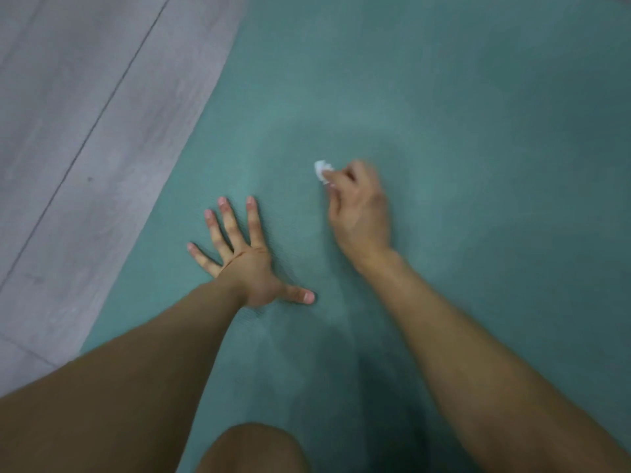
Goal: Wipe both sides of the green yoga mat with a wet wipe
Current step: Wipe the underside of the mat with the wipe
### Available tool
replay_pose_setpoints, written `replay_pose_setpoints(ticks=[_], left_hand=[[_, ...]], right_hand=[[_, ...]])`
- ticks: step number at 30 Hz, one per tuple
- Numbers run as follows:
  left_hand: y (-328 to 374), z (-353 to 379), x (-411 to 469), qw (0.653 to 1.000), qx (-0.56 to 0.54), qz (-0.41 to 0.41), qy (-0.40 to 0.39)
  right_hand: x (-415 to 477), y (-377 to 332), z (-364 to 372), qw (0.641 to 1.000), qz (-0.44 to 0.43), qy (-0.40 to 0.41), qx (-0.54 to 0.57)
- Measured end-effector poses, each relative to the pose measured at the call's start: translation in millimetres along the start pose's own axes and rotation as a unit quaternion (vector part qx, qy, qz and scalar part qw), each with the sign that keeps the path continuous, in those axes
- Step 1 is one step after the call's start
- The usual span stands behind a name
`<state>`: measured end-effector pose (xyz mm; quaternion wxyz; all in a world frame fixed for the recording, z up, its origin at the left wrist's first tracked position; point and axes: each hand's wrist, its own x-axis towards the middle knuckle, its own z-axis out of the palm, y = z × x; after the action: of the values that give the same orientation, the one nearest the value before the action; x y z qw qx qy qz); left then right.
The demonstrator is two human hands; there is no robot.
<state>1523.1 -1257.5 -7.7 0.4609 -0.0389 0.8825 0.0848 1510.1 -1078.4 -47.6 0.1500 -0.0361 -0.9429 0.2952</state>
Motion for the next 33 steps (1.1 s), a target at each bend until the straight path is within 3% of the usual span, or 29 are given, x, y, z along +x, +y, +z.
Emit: replay_pose_setpoints(ticks=[2, 4, 6, 8, 10, 11, 13, 16, 18, 20, 23, 25, 26, 27, 29, 31, 33], left_hand=[[0.8, -0.7, -0.4, 1.000, 0.005, -0.009, 0.001], [0.5, -0.6, 0.4, 1.000, 0.007, -0.008, 0.000], [-1.1, 0.5, 1.1, 1.000, 0.004, 0.001, 0.000], [-2.7, 1.8, 1.1, 1.000, -0.002, 0.012, -0.003], [-2.8, 0.9, 2.4, 1.000, -0.007, 0.016, 0.001], [-2.4, 0.3, 2.9, 1.000, -0.006, 0.016, 0.003], [-2.9, -0.4, 2.6, 1.000, -0.001, 0.015, 0.002], [-1.9, -3.0, -0.6, 1.000, 0.000, 0.008, -0.001], [-1.4, -2.5, 0.9, 1.000, -0.003, 0.008, 0.004], [-3.1, -1.3, 2.9, 1.000, -0.006, 0.009, 0.005], [-4.9, -0.6, 4.3, 1.000, -0.007, 0.016, 0.009], [-3.8, -0.7, 4.1, 1.000, -0.014, 0.019, 0.012], [-3.7, -0.3, 3.4, 1.000, -0.016, 0.019, 0.010], [-4.0, 0.6, 2.6, 1.000, -0.015, 0.018, 0.009], [-3.2, -0.8, 2.1, 1.000, -0.012, 0.005, 0.002], [-1.2, -3.8, 0.6, 1.000, -0.007, -0.001, -0.014], [-1.4, -6.8, 0.4, 1.000, -0.002, 0.007, -0.021]], right_hand=[[-18.7, -33.8, 10.6, 0.965, -0.213, -0.153, 0.017], [-6.3, -17.4, 4.6, 0.933, -0.304, -0.194, 0.009], [19.2, 19.7, -9.0, 0.962, -0.235, -0.138, -0.032], [39.4, 61.1, -31.2, 0.993, -0.060, -0.043, -0.088], [43.7, 78.7, -44.5, 0.986, 0.133, 0.032, -0.096], [38.5, 72.2, -40.5, 0.977, 0.187, 0.051, -0.092], [20.6, 41.2, -22.4, 0.984, 0.163, 0.028, -0.073], [-2.3, -9.9, -5.2, 0.995, 0.004, -0.098, -0.032], [-5.1, -14.5, -10.0, 0.981, -0.094, -0.171, -0.024], [9.4, 4.2, -21.9, 0.972, -0.131, -0.193, -0.038], [37.3, 44.7, -41.8, 0.991, 0.023, -0.100, -0.080], [43.2, 46.6, -38.5, 0.979, 0.187, -0.001, -0.081], [39.7, 34.0, -26.6, 0.972, 0.224, 0.021, -0.072], [34.4, 14.0, -11.5, 0.976, 0.209, 0.013, -0.052], [23.5, -26.6, 16.0, 0.994, 0.062, -0.089, -0.009], [20.1, -40.0, 20.6, 0.974, -0.078, -0.213, 0.004], [38.1, -17.8, 2.7, 0.967, -0.093, -0.237, -0.022]])
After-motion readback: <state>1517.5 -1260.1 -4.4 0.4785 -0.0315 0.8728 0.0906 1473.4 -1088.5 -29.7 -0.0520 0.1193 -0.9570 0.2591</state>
